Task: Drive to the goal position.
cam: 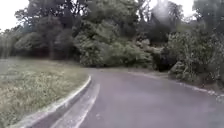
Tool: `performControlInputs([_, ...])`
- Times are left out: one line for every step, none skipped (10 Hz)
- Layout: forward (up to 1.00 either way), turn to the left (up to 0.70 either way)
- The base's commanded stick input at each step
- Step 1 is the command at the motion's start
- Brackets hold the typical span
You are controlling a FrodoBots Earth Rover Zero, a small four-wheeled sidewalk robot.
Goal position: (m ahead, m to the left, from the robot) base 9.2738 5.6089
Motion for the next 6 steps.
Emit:
performControlInputs([0.70,0.01])
performControlInputs([0.70,0.00])
performControlInputs([0.70,-0.03])
performControlInputs([0.70,-0.10])
performControlInputs([0.70,-0.09])
performControlInputs([0.70,-0.12])
